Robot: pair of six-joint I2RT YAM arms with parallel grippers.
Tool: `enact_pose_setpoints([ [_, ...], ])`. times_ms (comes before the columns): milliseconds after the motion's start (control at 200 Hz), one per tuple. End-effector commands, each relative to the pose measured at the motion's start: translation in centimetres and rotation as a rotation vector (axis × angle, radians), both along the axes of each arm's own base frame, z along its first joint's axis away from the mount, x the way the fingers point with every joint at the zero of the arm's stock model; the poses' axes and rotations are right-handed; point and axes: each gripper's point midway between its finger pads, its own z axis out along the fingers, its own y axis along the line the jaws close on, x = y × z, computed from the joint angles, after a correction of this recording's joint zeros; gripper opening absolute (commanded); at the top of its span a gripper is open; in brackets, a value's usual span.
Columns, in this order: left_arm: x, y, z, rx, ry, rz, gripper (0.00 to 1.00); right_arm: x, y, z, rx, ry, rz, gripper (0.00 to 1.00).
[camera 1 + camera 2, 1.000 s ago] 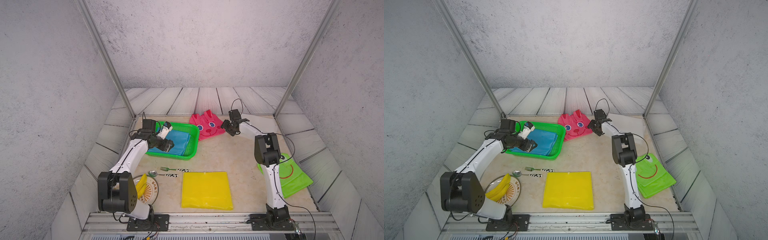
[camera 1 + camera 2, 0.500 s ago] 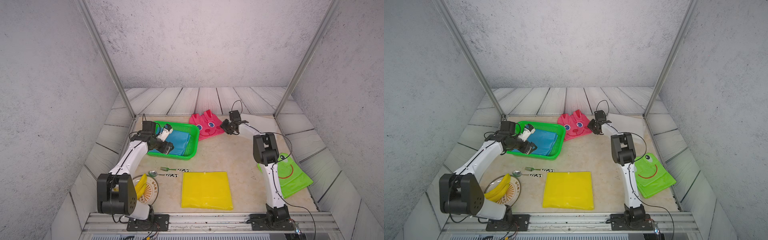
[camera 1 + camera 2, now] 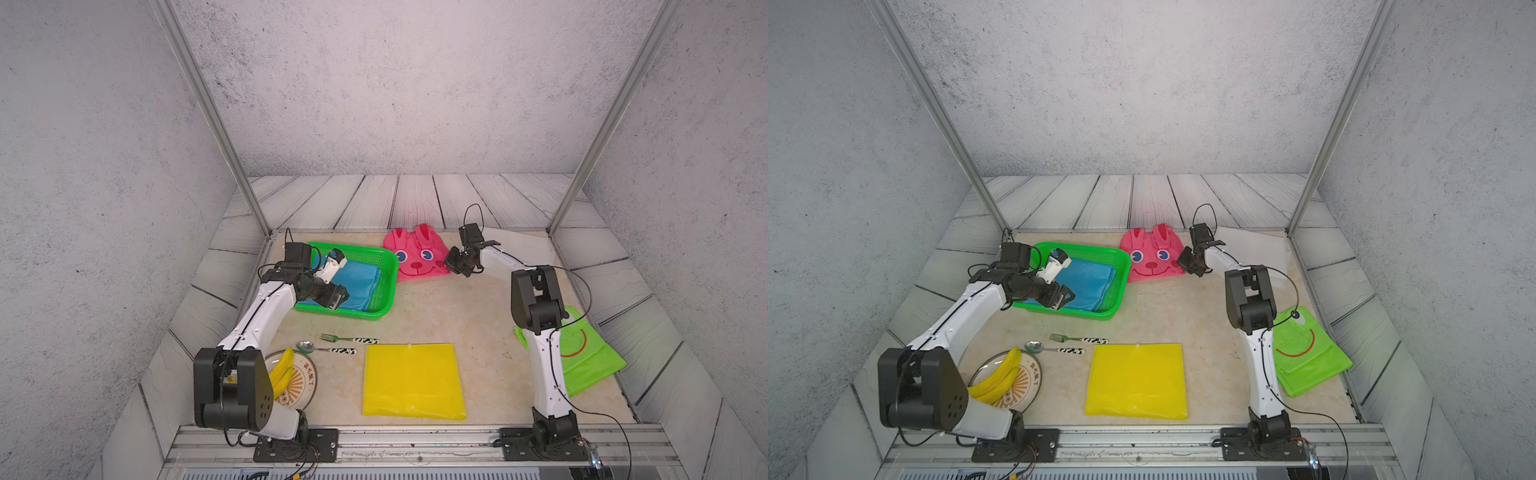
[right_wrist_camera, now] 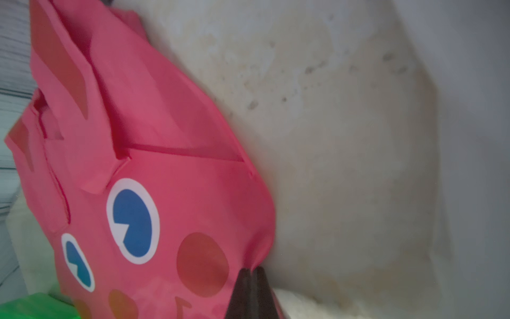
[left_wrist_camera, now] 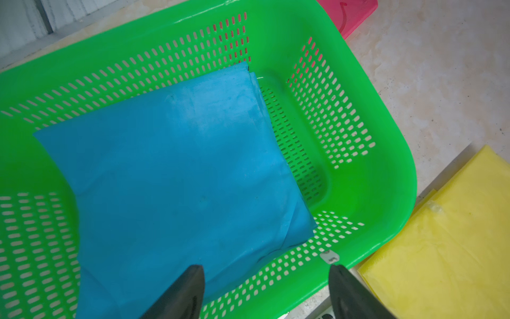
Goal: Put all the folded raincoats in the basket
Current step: Move the raincoat to the center of the board.
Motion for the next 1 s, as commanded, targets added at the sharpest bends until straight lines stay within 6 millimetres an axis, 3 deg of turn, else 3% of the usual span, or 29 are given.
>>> enact_pose_setpoints([
  [0, -1.1, -0.7, 0.6, -0.046, 0.003, -0.047, 0.77, -2.8, -1.5, 0.9, -0.081, 0.05, 0.067, 0.0],
  [375, -1.4, -3.1, 2.1, -0.115, -0.008, -0.119, 0.77, -10.8, -5.9, 2.2, -0.206, 0.108, 0.142, 0.0],
  [490, -1.7, -4.8, 2.8, -0.13, -0.021, -0.185, 0.77, -13.2, -5.8, 2.3, -0.156, 0.118, 0.124, 0.0],
  [576, -2.1, -6.6, 3.6, -0.114, -0.034, -0.255, 0.78, -14.6, -5.1, 1.8, -0.077, 0.133, 0.091, 0.06],
  [701, -1.7, -9.0, 5.1, -0.137, -0.047, -0.296, 0.78, -14.8, -3.8, 1.6, 0.06, 0.101, 0.001, 0.08],
  [866, 0.1, -10.6, 6.7, -0.224, -0.035, -0.252, 0.78, -13.1, -1.1, 2.3, 0.232, 0.074, -0.049, 0.09],
  [996, 1.3, -11.1, 6.9, -0.228, -0.041, -0.242, 0.78, -12.7, 1.7, 3.7, 0.307, 0.043, -0.026, 0.31],
])
